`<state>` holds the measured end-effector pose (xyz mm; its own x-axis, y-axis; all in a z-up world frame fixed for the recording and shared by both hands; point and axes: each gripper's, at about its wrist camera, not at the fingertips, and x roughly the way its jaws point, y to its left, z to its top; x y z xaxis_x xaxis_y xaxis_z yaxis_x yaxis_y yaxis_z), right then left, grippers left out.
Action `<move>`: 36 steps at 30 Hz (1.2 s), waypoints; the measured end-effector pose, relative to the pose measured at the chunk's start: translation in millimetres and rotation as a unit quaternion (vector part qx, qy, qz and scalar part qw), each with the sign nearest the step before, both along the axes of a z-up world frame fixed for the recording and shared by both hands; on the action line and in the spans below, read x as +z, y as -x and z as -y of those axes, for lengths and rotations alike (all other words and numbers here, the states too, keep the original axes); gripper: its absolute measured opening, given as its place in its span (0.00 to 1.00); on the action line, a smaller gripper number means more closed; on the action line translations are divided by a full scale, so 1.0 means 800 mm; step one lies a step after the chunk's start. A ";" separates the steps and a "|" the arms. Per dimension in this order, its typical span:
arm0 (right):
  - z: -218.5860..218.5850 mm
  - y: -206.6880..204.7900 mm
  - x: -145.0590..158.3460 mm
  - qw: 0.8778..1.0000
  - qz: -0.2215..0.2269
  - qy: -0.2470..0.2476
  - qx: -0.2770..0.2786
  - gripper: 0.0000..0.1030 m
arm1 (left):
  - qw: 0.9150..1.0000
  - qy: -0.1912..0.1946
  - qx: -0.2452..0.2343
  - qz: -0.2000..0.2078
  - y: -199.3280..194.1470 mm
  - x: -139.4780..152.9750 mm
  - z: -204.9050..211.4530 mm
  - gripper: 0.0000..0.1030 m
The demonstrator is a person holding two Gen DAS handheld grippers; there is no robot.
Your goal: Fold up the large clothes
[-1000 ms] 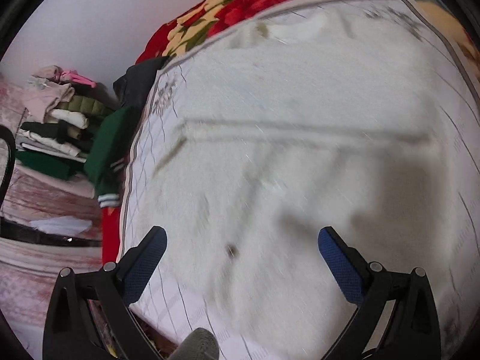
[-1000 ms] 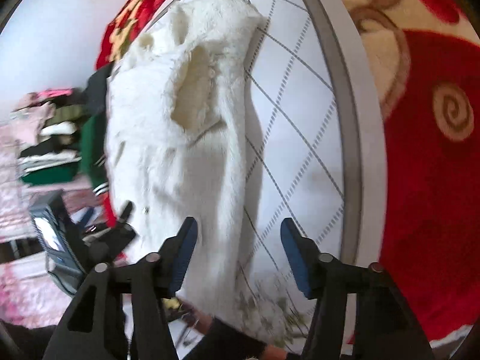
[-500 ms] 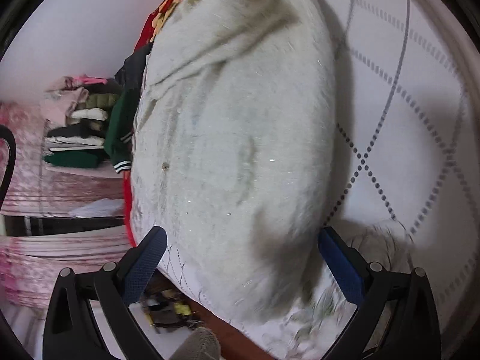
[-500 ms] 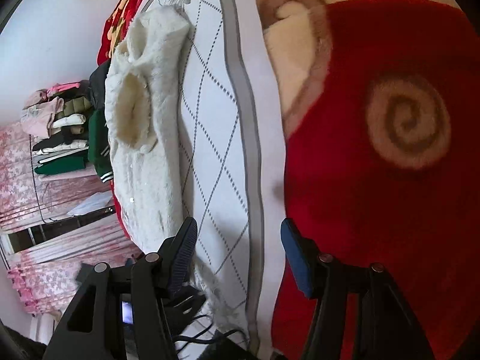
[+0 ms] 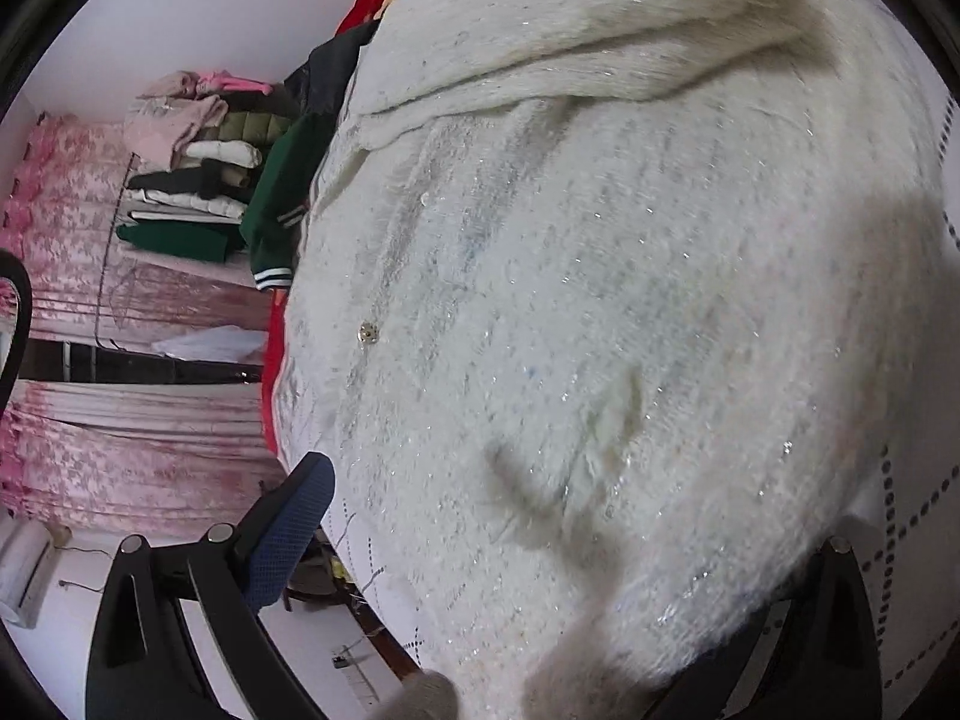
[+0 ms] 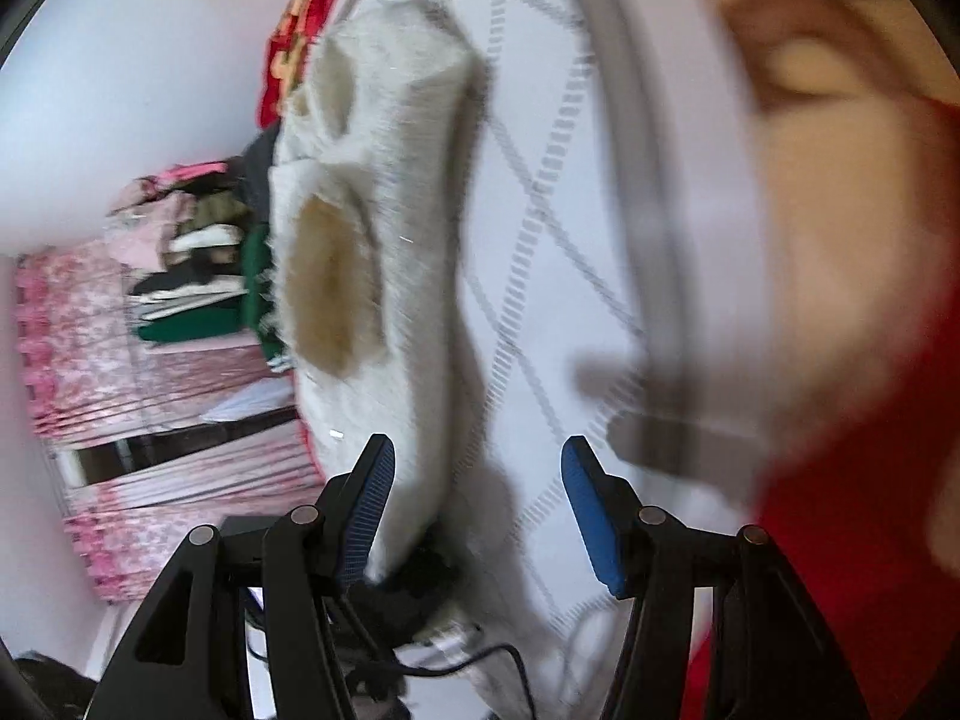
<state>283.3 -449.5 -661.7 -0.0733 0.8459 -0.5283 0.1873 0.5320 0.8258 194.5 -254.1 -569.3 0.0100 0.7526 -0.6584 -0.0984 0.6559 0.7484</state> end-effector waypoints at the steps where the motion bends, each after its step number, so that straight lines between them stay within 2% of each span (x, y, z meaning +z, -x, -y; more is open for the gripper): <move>1: -0.008 -0.006 -0.006 1.000 -0.002 -0.015 -0.001 0.58 | 1.000 0.005 0.002 0.000 -0.001 0.002 -0.002 1.00; 3: -0.027 -0.018 -0.020 0.999 -0.006 -0.050 -0.011 0.59 | 1.000 0.014 0.004 0.003 -0.001 0.006 -0.004 1.00; 4: -0.036 -0.025 -0.028 0.997 -0.009 -0.068 -0.019 0.63 | 1.000 0.027 0.007 0.003 -0.002 0.007 -0.009 0.98; 8: -0.069 -0.047 -0.046 0.990 -0.007 -0.127 -0.057 0.70 | 0.998 0.066 0.004 0.008 -0.001 0.013 -0.009 0.71; 10: -0.083 -0.057 -0.050 0.987 -0.003 -0.145 -0.070 0.76 | 0.997 0.074 -0.003 0.012 -0.001 0.016 -0.009 0.60; 12: -0.101 -0.066 -0.051 0.985 -0.001 -0.154 -0.077 0.79 | 0.996 0.081 -0.011 0.018 -0.002 0.021 -0.007 0.40; 14: -0.119 -0.076 -0.051 0.986 0.002 -0.146 -0.075 0.79 | 0.996 0.089 -0.018 0.022 -0.004 0.027 -0.005 0.28; 15: -0.128 -0.081 -0.051 0.988 0.003 -0.136 -0.075 0.79 | 0.995 0.090 -0.021 0.024 -0.005 0.029 -0.003 0.25; 18: -0.149 -0.093 -0.051 0.991 -0.022 -0.105 -0.078 0.79 | 0.994 0.098 -0.027 0.030 -0.007 0.039 -0.002 0.21; 20: -0.160 -0.101 -0.049 0.993 -0.023 -0.082 -0.088 0.55 | 0.993 0.106 -0.031 0.035 -0.007 0.047 -0.004 0.20; 21: -0.162 -0.103 -0.048 0.994 -0.026 -0.069 -0.085 0.22 | 0.993 0.109 -0.033 0.039 -0.008 0.053 -0.004 0.19; 26: -0.175 -0.110 -0.014 0.996 -0.015 -0.022 -0.087 0.19 | 0.987 0.143 -0.039 0.060 -0.009 0.084 -0.021 0.18; 30: -0.195 -0.115 0.055 0.997 0.016 0.007 -0.081 0.18 | 0.979 0.185 -0.030 0.080 -0.008 0.117 -0.054 0.17; 34: -0.233 -0.123 0.134 0.996 0.048 0.031 -0.073 0.18 | 0.966 0.237 -0.023 0.103 -0.012 0.160 -0.102 0.17; 36: -0.276 -0.136 0.172 0.995 0.062 0.041 -0.068 0.18 | 0.959 0.259 -0.021 0.111 -0.016 0.179 -0.131 0.17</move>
